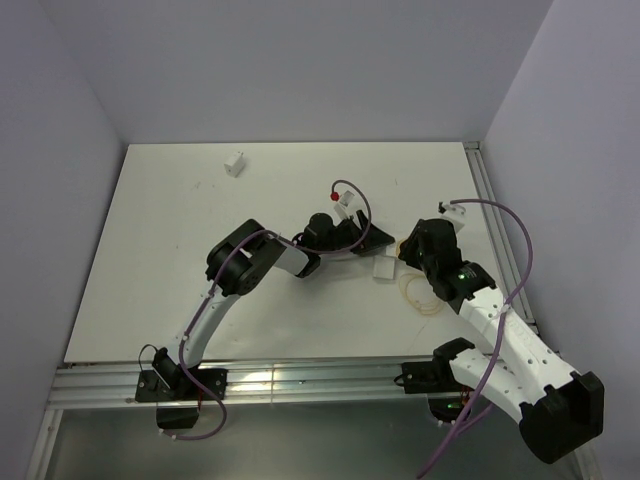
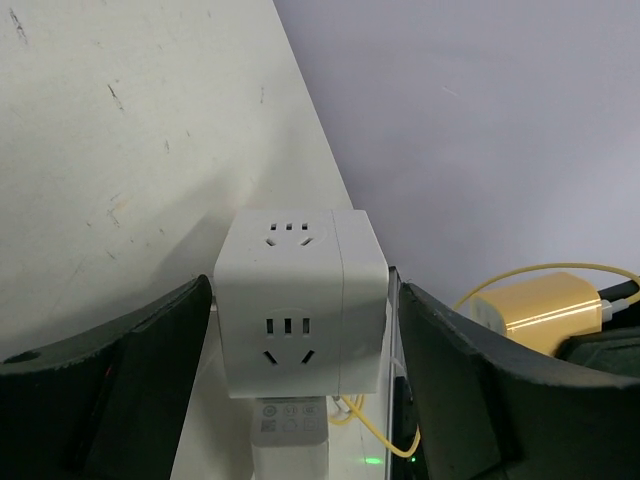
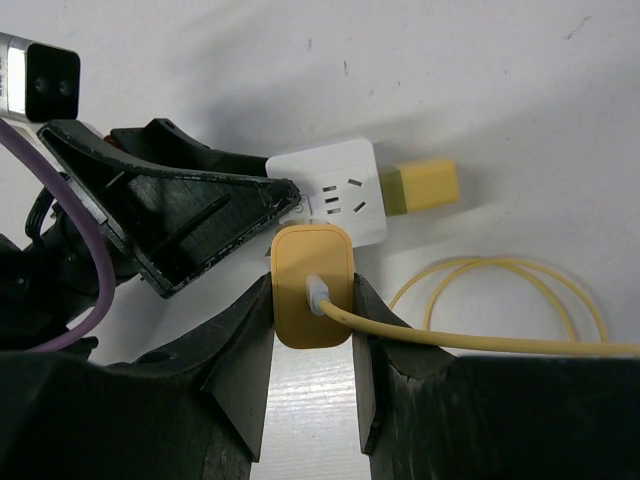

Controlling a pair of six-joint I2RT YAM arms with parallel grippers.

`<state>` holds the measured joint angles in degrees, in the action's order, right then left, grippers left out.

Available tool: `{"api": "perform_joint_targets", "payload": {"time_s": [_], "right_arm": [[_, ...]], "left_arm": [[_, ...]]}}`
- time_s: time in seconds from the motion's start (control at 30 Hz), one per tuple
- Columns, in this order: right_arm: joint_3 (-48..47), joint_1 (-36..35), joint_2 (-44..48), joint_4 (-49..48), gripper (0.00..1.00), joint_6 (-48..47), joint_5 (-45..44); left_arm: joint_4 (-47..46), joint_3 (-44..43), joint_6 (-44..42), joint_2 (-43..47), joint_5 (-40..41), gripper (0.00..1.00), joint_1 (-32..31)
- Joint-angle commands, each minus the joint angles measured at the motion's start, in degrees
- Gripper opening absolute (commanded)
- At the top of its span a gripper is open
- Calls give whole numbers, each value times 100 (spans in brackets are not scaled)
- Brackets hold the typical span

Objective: Insert the plug
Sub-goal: Insert the plug into the socket.

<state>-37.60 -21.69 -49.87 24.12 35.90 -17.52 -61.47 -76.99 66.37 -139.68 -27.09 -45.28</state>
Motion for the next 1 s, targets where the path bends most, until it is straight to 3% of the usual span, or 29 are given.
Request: {"api": "perform_joint_targets", "payload": {"time_s": [0.0,0.2,0.33,0.67,0.77,0.97], "right_arm": [[-370,60,-5,-215,0,-127,-164],[-370,121,-102,-206,0,-180,-173],[-318,139,-216,-416,0,-110,-33],[-274,139,-524,-724,0,-101,170],[-265,139,-629,-909,0,-101,205],[-265,139,-1112,-1216,0,-224,161]], "left_arm": [[294,-9,-273,-139,20,82,-16],[338,-71,-256,-148,-375,86,80],[92,184,-142,-77,-472,74,177],[-427,396,69,-51,-578,65,256],[-550,430,157,-51,-578,58,265],[-532,518,166,28,-490,33,265]]}}
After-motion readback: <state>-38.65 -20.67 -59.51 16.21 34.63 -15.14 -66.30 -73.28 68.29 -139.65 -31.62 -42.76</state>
